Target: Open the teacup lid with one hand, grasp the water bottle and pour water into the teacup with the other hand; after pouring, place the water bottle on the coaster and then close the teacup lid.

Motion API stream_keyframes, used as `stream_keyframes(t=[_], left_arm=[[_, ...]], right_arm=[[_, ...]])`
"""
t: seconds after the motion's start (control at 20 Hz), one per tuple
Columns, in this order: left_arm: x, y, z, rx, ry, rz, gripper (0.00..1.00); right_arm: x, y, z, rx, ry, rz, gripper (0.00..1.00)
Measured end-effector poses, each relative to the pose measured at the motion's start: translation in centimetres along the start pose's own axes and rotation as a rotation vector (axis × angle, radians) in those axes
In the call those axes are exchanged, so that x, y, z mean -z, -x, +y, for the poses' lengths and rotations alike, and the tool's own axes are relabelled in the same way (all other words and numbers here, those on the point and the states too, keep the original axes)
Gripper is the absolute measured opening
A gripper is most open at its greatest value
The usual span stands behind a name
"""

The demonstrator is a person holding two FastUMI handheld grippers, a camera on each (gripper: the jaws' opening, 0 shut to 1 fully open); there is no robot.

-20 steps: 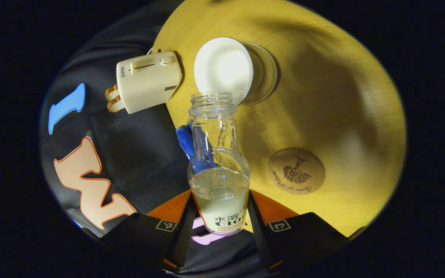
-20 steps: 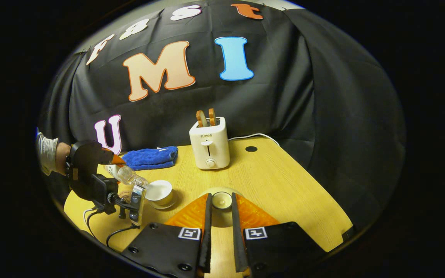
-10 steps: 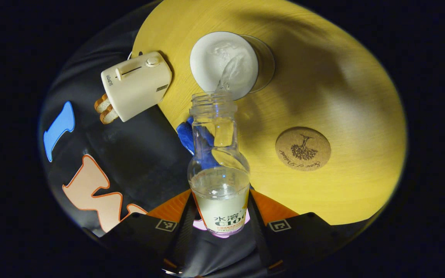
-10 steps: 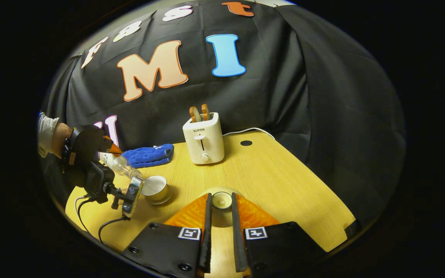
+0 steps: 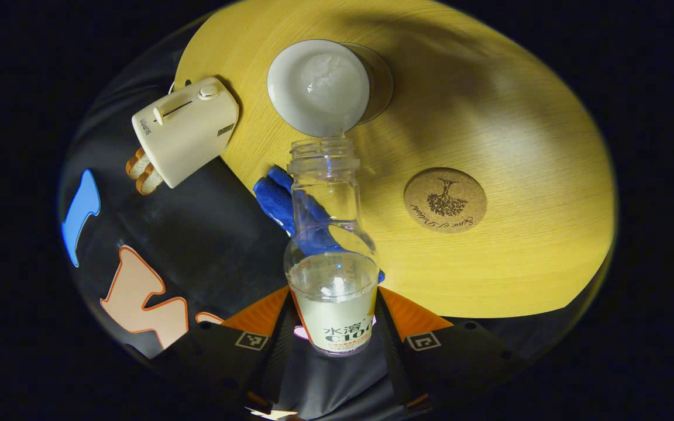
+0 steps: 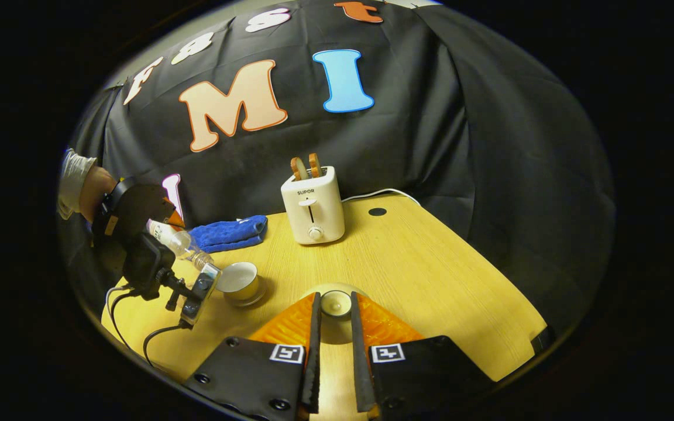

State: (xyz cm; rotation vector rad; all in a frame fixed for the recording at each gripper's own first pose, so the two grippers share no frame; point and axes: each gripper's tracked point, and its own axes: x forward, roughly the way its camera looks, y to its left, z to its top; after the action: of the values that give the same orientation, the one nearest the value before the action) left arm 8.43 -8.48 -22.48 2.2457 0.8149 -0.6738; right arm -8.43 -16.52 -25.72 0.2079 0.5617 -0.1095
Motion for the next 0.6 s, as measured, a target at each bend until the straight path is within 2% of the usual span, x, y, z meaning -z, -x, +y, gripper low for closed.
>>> stream_keyframes(t=[0.6], left_arm=[[-0.98, 0.01, 0.24, 0.01, -0.032, 0.003, 0.7]], right_arm=[[-0.18, 0.05, 0.19, 0.003, -0.003, 0.006, 0.28]])
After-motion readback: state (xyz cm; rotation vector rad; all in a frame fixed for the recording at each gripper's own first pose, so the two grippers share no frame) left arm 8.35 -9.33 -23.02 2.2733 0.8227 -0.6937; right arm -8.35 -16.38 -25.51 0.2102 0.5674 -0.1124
